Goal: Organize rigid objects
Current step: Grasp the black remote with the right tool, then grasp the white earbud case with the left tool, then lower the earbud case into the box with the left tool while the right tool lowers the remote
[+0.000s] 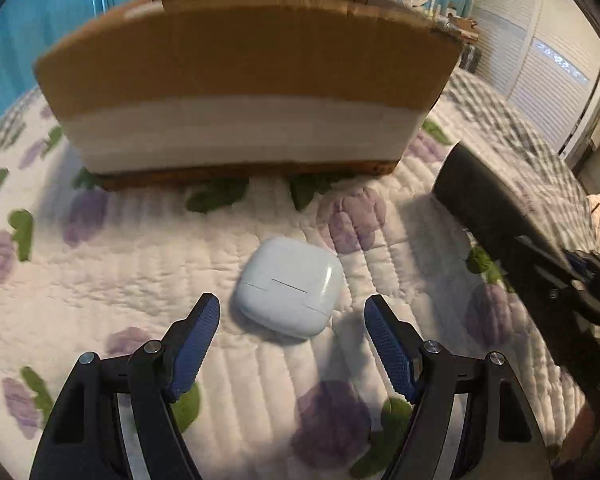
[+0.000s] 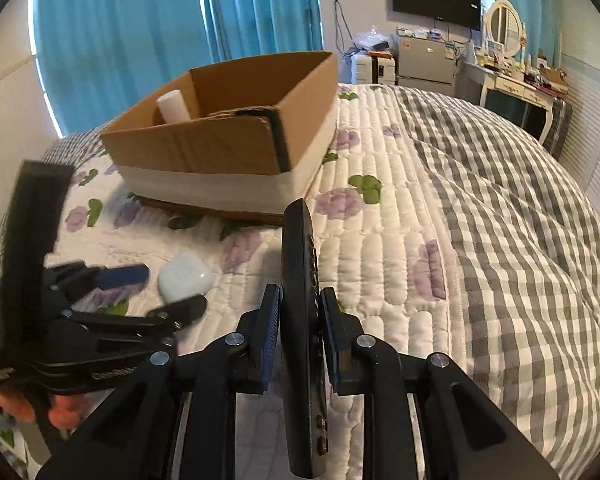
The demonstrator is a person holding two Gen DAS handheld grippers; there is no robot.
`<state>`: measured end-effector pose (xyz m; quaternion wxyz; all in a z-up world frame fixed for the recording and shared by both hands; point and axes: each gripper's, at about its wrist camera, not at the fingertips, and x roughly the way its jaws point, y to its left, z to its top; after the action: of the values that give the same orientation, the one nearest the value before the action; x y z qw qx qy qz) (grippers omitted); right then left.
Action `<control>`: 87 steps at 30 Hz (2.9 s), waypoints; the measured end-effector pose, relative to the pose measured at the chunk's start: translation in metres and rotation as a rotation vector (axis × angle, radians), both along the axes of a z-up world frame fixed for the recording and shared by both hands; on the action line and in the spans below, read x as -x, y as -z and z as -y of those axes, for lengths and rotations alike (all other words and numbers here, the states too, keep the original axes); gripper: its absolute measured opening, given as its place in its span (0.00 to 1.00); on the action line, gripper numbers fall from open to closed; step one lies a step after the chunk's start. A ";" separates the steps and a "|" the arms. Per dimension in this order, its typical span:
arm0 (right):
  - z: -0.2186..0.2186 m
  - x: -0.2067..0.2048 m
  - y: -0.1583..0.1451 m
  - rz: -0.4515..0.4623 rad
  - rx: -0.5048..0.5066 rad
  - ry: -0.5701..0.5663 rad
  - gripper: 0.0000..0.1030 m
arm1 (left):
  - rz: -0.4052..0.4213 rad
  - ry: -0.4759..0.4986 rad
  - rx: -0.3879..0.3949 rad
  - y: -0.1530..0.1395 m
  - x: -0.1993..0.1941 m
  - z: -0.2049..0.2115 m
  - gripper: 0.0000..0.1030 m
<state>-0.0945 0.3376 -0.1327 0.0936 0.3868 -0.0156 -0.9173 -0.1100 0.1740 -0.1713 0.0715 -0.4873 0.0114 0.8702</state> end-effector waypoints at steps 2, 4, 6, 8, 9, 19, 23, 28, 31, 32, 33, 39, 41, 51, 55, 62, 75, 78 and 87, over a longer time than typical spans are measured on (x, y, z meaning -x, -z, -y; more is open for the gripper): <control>-0.002 0.003 0.001 0.005 0.007 0.003 0.18 | -0.006 -0.008 0.006 0.005 0.003 -0.002 0.72; -0.001 0.004 0.001 0.005 0.002 0.001 0.18 | -0.022 -0.020 0.027 0.005 0.002 -0.004 0.53; 0.000 0.003 0.002 0.004 0.001 0.001 0.18 | -0.023 -0.017 0.032 0.003 0.001 -0.005 0.53; 0.000 0.003 0.002 0.007 0.004 0.003 0.18 | -0.019 -0.002 0.027 0.001 -0.001 -0.003 0.52; 0.000 0.002 0.002 0.006 0.005 0.005 0.18 | -0.015 0.008 0.017 -0.002 -0.003 -0.002 0.52; 0.004 -0.021 -0.026 -0.063 -0.018 0.009 0.18 | -0.082 0.079 -0.071 -0.057 -0.033 0.000 0.52; 0.004 -0.026 -0.052 -0.111 -0.001 0.016 0.18 | -0.118 0.088 -0.104 -0.093 -0.032 0.001 0.52; 0.004 -0.014 -0.094 -0.154 0.027 0.000 0.18 | -0.145 0.072 -0.140 -0.133 -0.013 0.005 0.52; 0.007 0.006 -0.120 -0.172 0.055 -0.023 0.18 | -0.134 0.060 -0.202 -0.150 0.011 0.013 0.52; 0.009 0.015 -0.128 -0.177 0.062 -0.036 0.18 | -0.147 0.048 -0.201 -0.155 0.020 0.018 0.52; 0.012 0.024 -0.135 -0.178 0.062 -0.052 0.18 | -0.158 0.047 -0.191 -0.160 0.029 0.022 0.52; 0.037 0.083 -0.170 -0.184 -0.007 -0.123 0.18 | -0.207 0.057 -0.048 -0.168 0.086 0.034 0.52; 0.044 0.100 -0.172 -0.184 -0.043 -0.123 0.18 | -0.184 0.045 -0.049 -0.159 0.103 0.037 0.52; 0.055 0.152 -0.130 -0.106 -0.007 -0.098 0.18 | -0.152 0.135 -0.031 -0.108 0.137 0.021 0.52; 0.060 0.158 -0.117 -0.080 0.001 -0.099 0.18 | -0.144 0.130 -0.057 -0.105 0.137 0.025 0.63; 0.067 0.159 -0.125 -0.102 -0.013 -0.108 0.18 | -0.191 0.074 -0.003 -0.121 0.123 0.049 0.69; 0.085 0.187 -0.093 0.001 -0.036 -0.041 0.19 | -0.282 0.066 0.014 -0.144 0.089 0.080 0.72; 0.086 0.191 -0.089 0.013 -0.030 -0.021 0.19 | -0.273 0.044 -0.008 -0.142 0.090 0.083 0.73; 0.070 0.164 -0.112 -0.046 -0.010 0.028 0.34 | -0.324 -0.014 -0.068 -0.157 0.080 0.095 0.73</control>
<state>-0.2581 0.2679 -0.0208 0.0794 0.3658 -0.0144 -0.9272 -0.1895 0.0793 -0.0147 0.0793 -0.3378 -0.0102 0.9378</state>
